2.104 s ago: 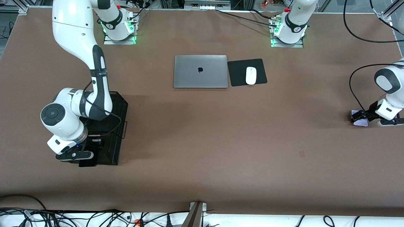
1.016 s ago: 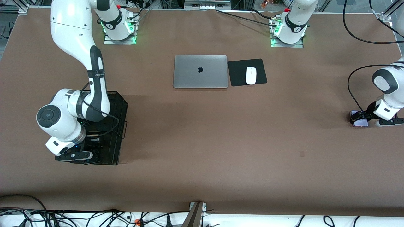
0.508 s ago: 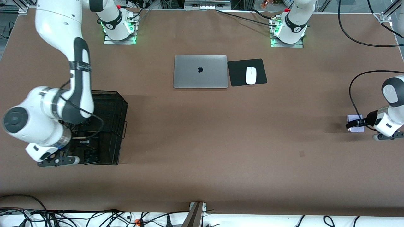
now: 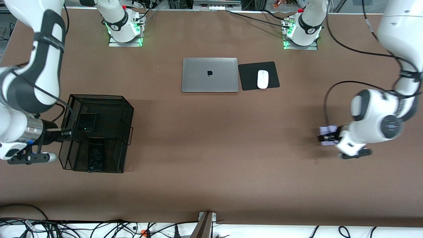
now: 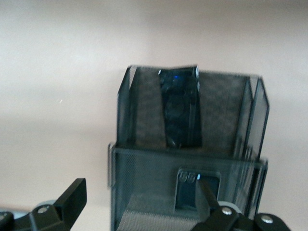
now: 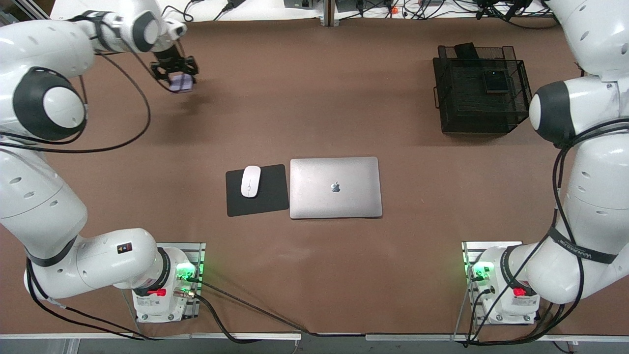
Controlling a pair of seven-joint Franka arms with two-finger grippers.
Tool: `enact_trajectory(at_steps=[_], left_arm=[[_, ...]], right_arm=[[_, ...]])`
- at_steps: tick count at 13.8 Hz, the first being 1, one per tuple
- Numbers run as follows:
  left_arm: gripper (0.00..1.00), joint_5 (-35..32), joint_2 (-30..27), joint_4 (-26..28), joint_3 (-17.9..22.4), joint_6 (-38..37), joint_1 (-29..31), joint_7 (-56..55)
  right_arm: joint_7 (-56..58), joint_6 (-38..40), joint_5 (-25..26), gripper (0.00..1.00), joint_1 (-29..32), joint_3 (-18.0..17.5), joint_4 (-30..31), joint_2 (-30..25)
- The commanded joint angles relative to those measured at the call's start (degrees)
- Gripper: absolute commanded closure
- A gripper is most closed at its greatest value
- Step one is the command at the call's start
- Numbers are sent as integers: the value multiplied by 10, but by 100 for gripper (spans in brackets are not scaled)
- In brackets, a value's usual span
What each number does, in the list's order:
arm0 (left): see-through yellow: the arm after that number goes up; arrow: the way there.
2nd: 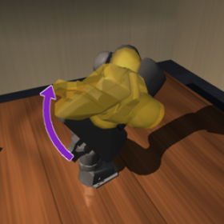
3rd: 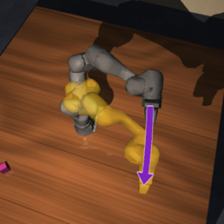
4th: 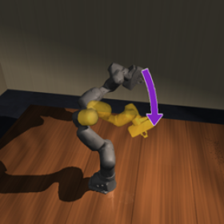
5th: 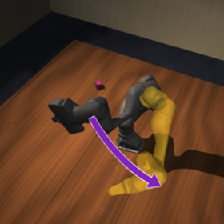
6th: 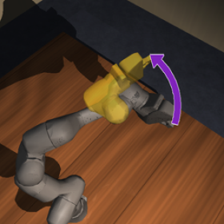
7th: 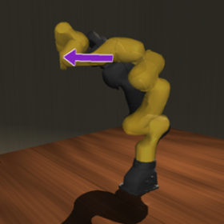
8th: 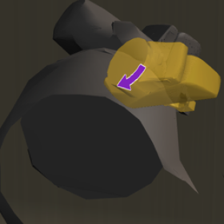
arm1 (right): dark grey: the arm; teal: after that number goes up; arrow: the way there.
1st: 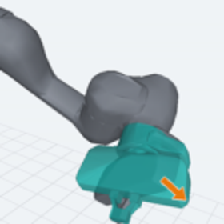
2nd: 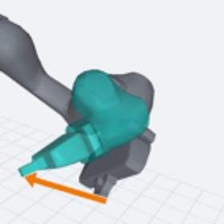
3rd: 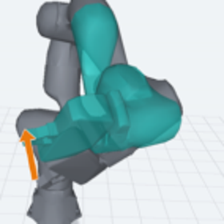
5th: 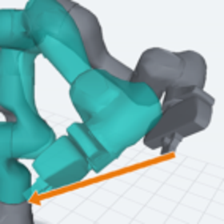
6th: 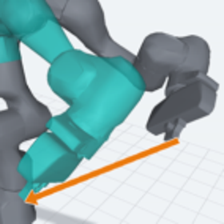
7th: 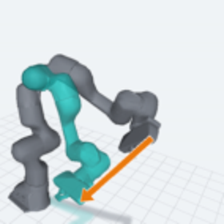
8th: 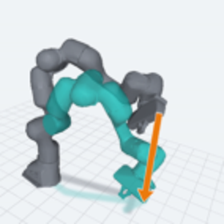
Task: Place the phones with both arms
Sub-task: 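Carry the white phone beside the laptop with the left gripper, set it down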
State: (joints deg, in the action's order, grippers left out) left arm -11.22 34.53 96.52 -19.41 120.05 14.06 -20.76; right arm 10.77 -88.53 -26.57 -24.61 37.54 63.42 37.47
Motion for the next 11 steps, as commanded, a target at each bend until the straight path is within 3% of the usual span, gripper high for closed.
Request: enact_trajectory(at_steps=[1, 7, 11], left_arm=[[100, 6, 14, -22, 12, -15, -81, -93], [100, 13, 89, -118, 13, -15, -256, -304], [100, 14, 158, -204, 16, -14, -341, -355]], right_arm=[[-17, 31, 19, 0, -3, 1, 3, -25], [-39, 26, 32, 0, -30, 0, 7, -29], [-63, 26, 33, 0, -44, 1, 7, -29]])
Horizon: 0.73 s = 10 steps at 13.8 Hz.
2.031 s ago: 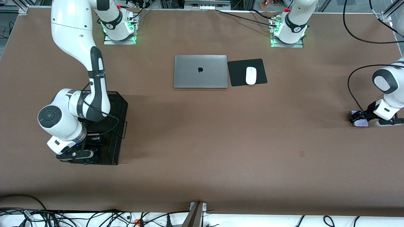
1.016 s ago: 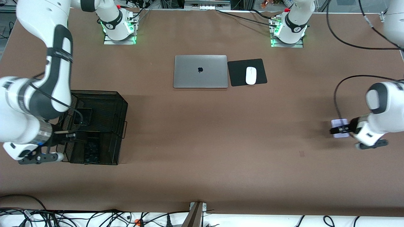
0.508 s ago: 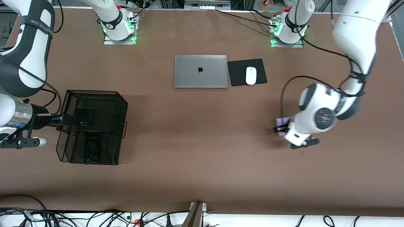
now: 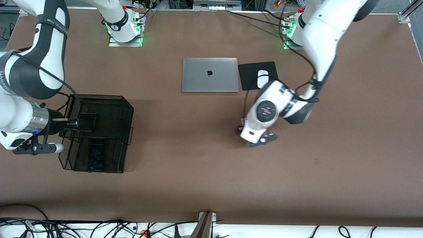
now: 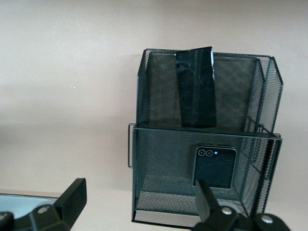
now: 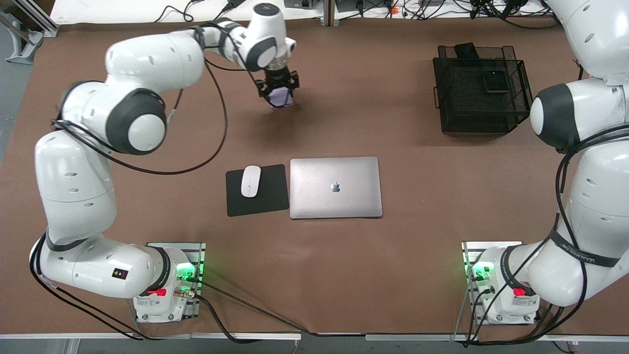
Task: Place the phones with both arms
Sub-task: 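Carry the white phone beside the laptop with the left gripper, set it down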
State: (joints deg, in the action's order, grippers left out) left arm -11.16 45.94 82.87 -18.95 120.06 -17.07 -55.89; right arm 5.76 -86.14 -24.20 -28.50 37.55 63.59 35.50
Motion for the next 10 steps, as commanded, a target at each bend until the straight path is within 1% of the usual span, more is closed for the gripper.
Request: enact_trajectory(at_steps=[1, 7, 8, 10], left_arm=[[100, 13, 56, -83, 12, -14, -48, -4], [100, 11, 129, -185, 13, -8, -144, -16], [100, 11, 138, -202, 20, -1, -162, -16], [100, 10, 152, -222, 32, 39, -201, -14]], right_arm=[[-13, 3, 9, 0, -5, 1, 6, -10], [-13, 5, 9, 0, -8, 1, 6, -10], [-13, 5, 9, 0, -7, 1, 6, -10], [-13, 5, 9, 0, -7, 1, 6, -10]])
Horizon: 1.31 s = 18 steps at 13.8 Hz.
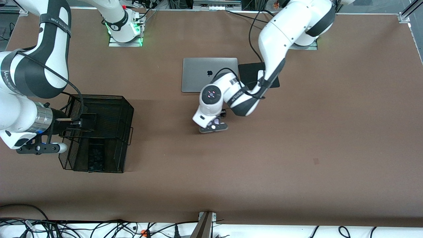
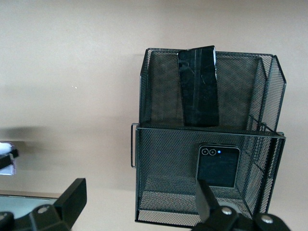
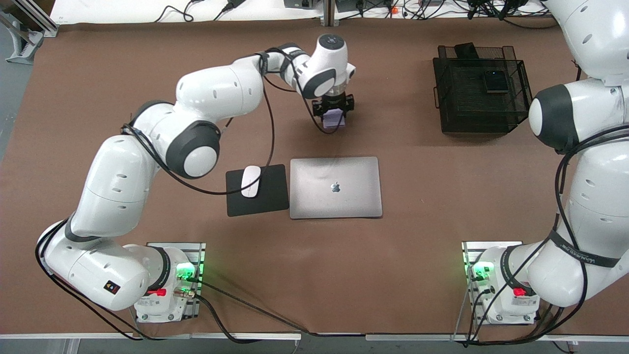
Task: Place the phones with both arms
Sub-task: 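Carry the white phone beside the laptop with the left gripper, set it down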
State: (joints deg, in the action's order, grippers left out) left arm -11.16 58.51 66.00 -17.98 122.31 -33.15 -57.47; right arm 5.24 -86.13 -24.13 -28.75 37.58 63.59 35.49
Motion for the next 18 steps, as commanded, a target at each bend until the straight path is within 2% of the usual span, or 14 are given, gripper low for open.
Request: enact_trajectory(at_steps=[1, 3, 9, 11, 15, 17, 18], left_arm=[[100, 11, 34, -67, 39, 33, -64, -1], [100, 12, 57, -104, 78, 40, -107, -16], [100, 12, 72, -110, 98, 49, -128, -36], [1, 12, 71, -110, 106, 49, -129, -58], [0, 13, 62, -112, 122, 42, -132, -70], [0, 15, 45, -119, 121, 20, -112, -66], [0, 25, 36, -139, 118, -7, -95, -65]], right_arm=[[-8, 5, 8, 0, -4, 1, 6, -10], [-8, 6, 8, 0, -4, 1, 6, -10], [-7, 7, 8, 0, -4, 1, 6, -10], [-7, 8, 9, 0, -4, 1, 7, -10], [-7, 8, 9, 0, -4, 1, 6, -10], [-8, 8, 8, 0, -4, 1, 6, -10], [-7, 9, 9, 0, -4, 1, 6, -10]])
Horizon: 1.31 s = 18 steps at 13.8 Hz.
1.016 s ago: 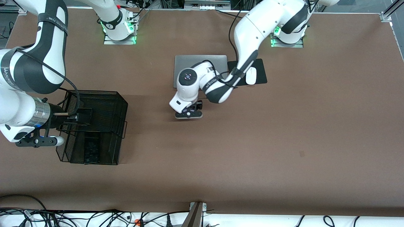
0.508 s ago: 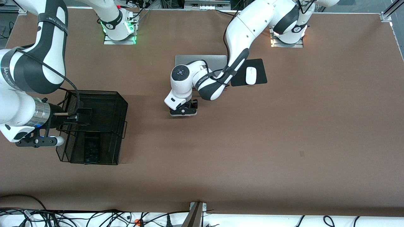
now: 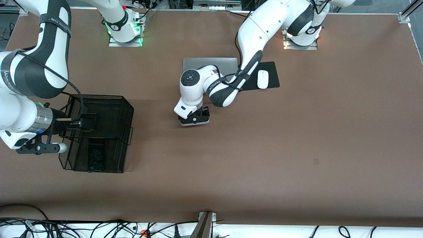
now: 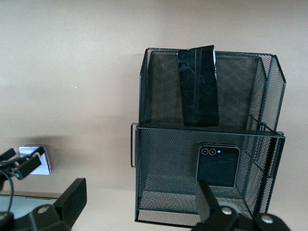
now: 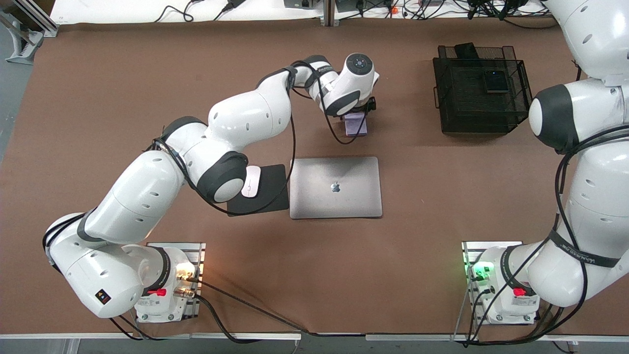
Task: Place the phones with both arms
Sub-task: 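Carry the white phone beside the laptop with the left gripper, set it down, then grasp the white phone with the right gripper while the left gripper returns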
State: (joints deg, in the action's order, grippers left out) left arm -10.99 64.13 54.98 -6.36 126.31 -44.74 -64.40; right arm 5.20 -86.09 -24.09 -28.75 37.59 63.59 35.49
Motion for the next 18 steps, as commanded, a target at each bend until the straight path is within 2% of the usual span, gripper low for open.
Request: enact_trajectory(at_steps=[1, 5, 9, 12, 14, 18], left_arm=[[0, 40, -25, -48, 2, -72, 30, 4], [0, 84, -101, -49, -1, -172, 124, 39], [0, 98, -158, -44, 3, -338, 249, 184], [0, 86, -211, -38, 12, -430, 337, 314], [0, 56, -262, -14, 11, -468, 376, 408], [0, 61, -374, 87, 7, -470, 441, 524]], right_arm=[[-7, 8, 9, 0, -4, 1, 6, -10], [-25, 28, 7, 0, -8, -1, 6, -10], [-214, -5, 2, 0, -100, -4, 5, -7], [-253, -71, -9, 0, -168, -7, 22, 14], [-256, -100, -58, 0, -198, -20, 60, 33], [-253, -185, -56, 0, -270, -36, 132, 81]])
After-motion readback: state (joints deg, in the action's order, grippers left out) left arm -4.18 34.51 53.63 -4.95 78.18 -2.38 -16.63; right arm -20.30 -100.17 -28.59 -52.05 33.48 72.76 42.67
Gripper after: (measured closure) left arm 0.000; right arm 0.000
